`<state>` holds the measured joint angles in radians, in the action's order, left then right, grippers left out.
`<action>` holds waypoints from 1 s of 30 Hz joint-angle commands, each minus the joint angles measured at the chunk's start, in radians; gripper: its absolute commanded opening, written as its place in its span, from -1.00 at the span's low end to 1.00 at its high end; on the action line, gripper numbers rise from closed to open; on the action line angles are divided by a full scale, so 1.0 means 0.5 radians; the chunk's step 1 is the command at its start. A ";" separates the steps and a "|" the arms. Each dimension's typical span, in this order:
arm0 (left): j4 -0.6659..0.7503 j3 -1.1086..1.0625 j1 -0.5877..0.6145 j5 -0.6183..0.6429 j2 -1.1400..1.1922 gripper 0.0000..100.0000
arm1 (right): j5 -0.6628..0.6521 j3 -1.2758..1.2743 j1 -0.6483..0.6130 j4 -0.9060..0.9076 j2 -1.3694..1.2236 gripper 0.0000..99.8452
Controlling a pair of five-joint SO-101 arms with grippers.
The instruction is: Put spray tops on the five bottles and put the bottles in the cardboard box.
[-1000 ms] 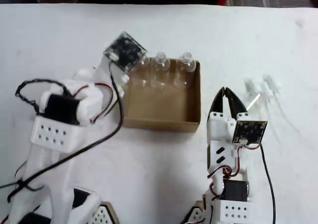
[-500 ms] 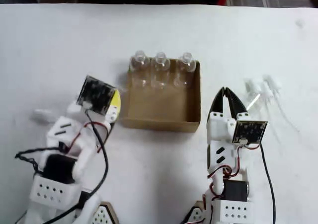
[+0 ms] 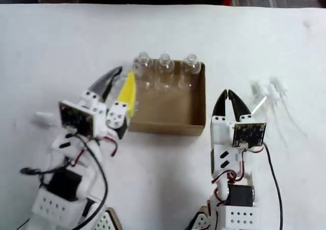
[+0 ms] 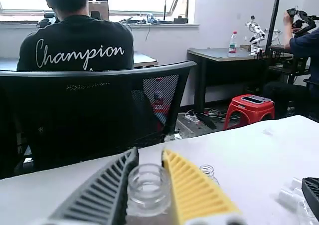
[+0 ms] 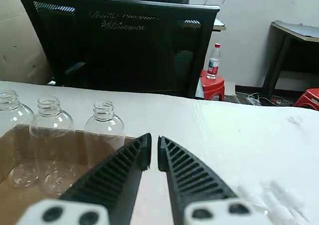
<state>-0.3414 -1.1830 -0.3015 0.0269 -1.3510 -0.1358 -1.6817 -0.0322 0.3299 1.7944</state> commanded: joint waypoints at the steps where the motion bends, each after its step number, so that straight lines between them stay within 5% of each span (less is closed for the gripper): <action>1: 0.509 -0.043 -0.063 0.031 0.324 -0.96 | -0.037 -0.015 -0.014 0.029 0.011 -0.96; 10: 1.111 -0.028 -0.063 0.055 1.180 -0.96 | -0.037 -0.015 -0.008 0.026 0.011 -0.96; 30: 1.117 -0.166 -0.238 0.184 1.453 -0.96 | -0.037 -0.015 -0.008 0.023 0.011 -0.96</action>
<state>0.1956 -1.2612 -0.3613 0.1128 -0.6176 -0.1389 -1.6817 -0.0322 0.3437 1.7944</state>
